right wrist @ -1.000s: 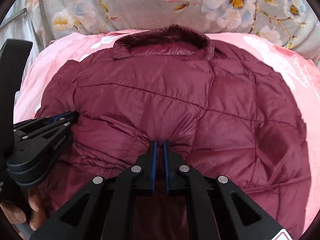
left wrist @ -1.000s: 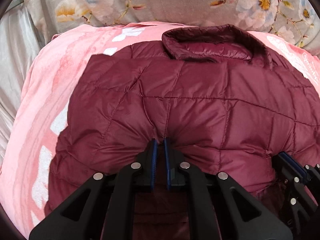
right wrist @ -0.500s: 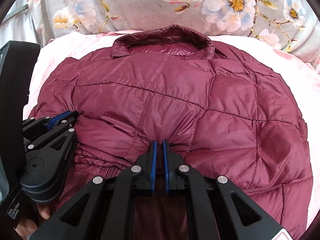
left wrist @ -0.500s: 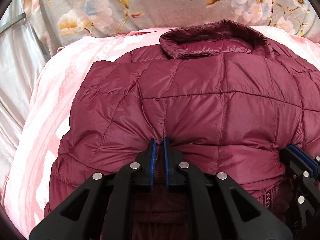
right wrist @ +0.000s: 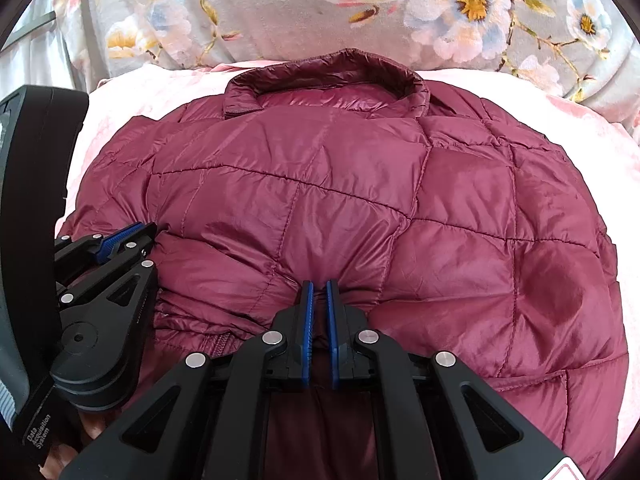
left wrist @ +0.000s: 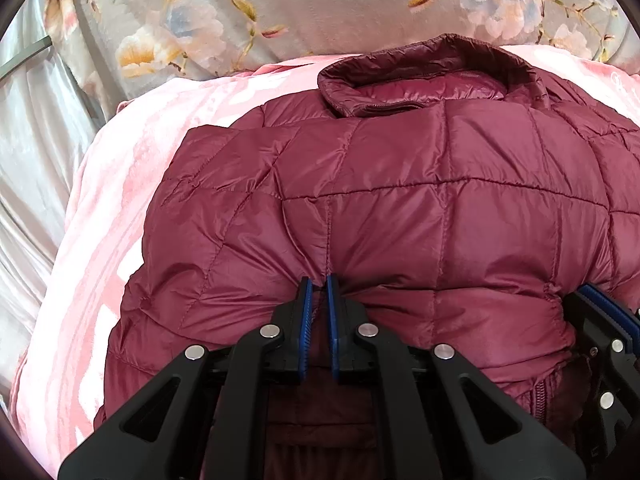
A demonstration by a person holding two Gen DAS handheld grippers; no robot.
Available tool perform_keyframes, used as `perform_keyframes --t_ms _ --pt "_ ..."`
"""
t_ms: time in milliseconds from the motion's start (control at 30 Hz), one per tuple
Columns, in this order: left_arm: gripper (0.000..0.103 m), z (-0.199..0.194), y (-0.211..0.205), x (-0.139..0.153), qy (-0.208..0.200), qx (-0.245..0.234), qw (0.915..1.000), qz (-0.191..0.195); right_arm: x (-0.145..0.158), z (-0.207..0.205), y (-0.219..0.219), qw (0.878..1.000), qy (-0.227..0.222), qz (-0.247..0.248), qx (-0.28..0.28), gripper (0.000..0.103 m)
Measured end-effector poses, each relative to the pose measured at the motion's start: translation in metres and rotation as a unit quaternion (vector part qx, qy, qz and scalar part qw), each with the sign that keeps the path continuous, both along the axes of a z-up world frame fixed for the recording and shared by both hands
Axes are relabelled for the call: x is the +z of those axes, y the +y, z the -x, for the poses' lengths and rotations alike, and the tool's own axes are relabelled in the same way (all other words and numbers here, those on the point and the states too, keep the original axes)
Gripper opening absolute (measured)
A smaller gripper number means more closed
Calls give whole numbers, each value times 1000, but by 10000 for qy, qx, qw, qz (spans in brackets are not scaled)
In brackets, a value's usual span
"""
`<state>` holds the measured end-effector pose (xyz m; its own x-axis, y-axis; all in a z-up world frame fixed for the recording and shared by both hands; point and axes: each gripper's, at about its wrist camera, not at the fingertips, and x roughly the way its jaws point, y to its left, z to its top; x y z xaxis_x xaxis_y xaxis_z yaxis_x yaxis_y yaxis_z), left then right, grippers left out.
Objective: Fold large clothes
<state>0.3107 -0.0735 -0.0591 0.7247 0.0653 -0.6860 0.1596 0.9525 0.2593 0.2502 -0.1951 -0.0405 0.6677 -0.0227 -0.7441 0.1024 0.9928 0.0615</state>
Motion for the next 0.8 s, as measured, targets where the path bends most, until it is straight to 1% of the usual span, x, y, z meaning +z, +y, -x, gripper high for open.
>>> perform_keyframes --t_ms 67,133,167,200,233,267,300,367,400,433,467,533,600,667,700,733,767,800 --pt "6 0 0 1 8 -3 10000 29 1 0 -5 9998 -7 -211 25 6" --pt "6 -1 10 6 104 -74 9992 371 5 1 -18 9978 29 -661 61 9" --pt "10 -4 16 10 223 -146 9979 596 9 2 -27 9950 126 -988 89 11" --pt "20 -8 25 16 454 -274 9945 901 14 3 -35 9924 156 -1217 111 19" --pt "37 -13 33 23 638 -369 9902 1189 21 3 -44 9897 120 -1423 93 33" --pt "44 -22 42 34 816 -453 9834 1554 30 2 -54 9880 29 -1547 9 39" --pt "50 -28 46 41 854 -453 9798 1752 42 -2 -67 9858 -159 -1668 -127 47" --pt "53 -50 54 62 857 -379 9711 2193 58 -14 -87 9809 -392 -1875 -333 50" --pt "61 -62 54 68 899 -404 9671 2344 63 -26 -98 9777 -482 -1997 -437 53" --pt "63 -73 54 72 948 -385 9641 2451 65 -37 -106 9758 -509 -2056 -545 53" --pt "64 -86 53 74 1016 -282 9608 2564 65 -50 -113 9729 -531 -2117 -765 53" --pt "64 -113 49 72 1286 -210 9473 2925 61 -73 -123 9702 -461 -2194 -916 54" --pt "64 -139 42 62 1592 -162 9330 3223 53 -96 -129 9697 -402 -2218 -936 54" --pt "63 -160 36 48 1886 -84 9199 3436 42 -118 -133 9716 -238 -2087 -1087 54" --pt "61 -165 34 43 1978 -35 9164 3479 36 -128 -132 9718 -98 -2086 -1096 54" --pt "55 -168 32 40 2010 22 9138 3530 31 -134 -128 9722 30 -2074 -1084 54" --pt "50 -171 29 39 2035 -43 9126 3545 28 -143 -122 9747 235 -1999 -969 47" --pt "35 -171 26 40 2043 -104 9130 3529 28 -147 -115 9773 314 -1927 -822 31"
